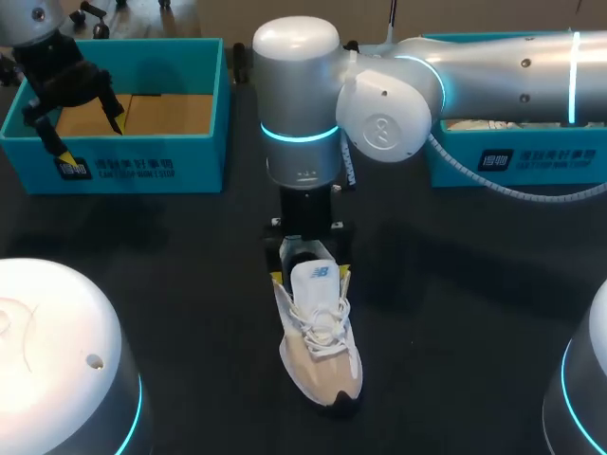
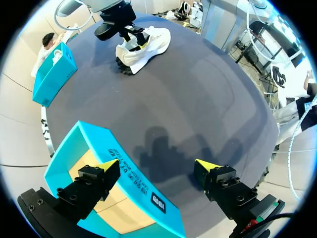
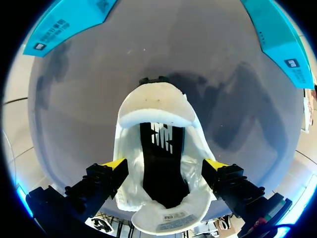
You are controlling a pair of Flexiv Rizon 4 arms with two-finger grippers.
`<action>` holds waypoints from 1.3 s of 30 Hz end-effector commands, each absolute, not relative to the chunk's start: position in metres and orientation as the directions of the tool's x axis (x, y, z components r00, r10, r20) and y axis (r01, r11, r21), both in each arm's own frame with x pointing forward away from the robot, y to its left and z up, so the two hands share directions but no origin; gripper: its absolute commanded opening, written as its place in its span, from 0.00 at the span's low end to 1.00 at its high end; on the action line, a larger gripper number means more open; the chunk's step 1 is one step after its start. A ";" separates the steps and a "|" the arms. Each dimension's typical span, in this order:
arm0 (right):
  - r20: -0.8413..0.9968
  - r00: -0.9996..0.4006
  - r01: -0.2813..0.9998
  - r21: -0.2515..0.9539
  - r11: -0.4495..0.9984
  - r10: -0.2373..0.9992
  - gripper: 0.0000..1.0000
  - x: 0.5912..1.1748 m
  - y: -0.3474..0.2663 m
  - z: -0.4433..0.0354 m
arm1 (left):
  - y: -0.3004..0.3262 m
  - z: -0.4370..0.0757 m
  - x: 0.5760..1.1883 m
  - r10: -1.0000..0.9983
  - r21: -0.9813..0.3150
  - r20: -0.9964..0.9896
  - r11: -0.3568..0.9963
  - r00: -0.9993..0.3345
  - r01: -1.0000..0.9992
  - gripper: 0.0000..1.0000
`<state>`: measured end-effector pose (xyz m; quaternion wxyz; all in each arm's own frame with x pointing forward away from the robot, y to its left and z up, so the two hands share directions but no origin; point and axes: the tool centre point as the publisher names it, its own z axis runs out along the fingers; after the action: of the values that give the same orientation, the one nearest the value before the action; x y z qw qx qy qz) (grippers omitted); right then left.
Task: Take the shoe out of the shoebox, open the shoe tongue, remove and reinsert the insole, then place the shoe into the shoebox
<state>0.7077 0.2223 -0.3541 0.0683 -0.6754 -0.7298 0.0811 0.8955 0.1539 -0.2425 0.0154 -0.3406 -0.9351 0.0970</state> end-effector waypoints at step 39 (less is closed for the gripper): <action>-0.058 -0.037 0.991 -0.129 0.029 0.998 1.00 0.663 0.211 -0.317 | 0.154 -0.242 0.895 0.641 -0.190 -0.036 0.749 -0.767 0.635 1.00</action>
<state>0.6715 0.2203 -0.3202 0.0224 -0.6913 -0.7178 0.0798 0.8955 0.1539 -0.2425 0.0154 -0.3406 -0.9351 0.0970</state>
